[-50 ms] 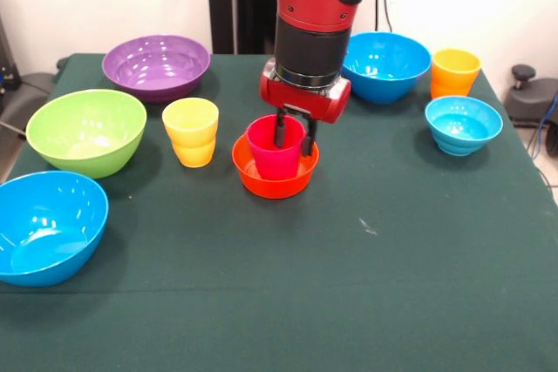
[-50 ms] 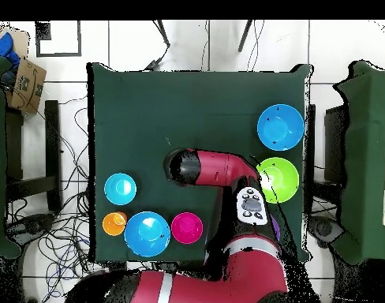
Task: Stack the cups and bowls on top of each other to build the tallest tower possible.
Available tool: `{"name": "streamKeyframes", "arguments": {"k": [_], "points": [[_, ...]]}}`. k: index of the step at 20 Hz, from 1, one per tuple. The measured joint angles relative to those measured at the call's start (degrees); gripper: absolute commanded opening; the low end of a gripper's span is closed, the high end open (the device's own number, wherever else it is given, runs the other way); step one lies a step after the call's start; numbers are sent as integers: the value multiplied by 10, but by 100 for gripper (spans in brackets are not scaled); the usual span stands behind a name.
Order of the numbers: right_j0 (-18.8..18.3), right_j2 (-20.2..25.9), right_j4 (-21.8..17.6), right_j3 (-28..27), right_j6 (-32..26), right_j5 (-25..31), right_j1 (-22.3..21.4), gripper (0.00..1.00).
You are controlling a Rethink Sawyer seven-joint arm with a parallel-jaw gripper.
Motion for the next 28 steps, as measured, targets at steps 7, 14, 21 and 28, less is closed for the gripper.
{"name": "streamKeyframes", "arguments": {"k": [7, 14, 21, 28], "points": [[0, 0, 0, 0, 0, 0, 0, 100], [0, 0, 0, 0, 0, 0, 0, 100], [-1, 1, 0, 0, 0, 8, -2, 100], [-4, 2, 0, 1, 0, 48, -18, 100]]}}
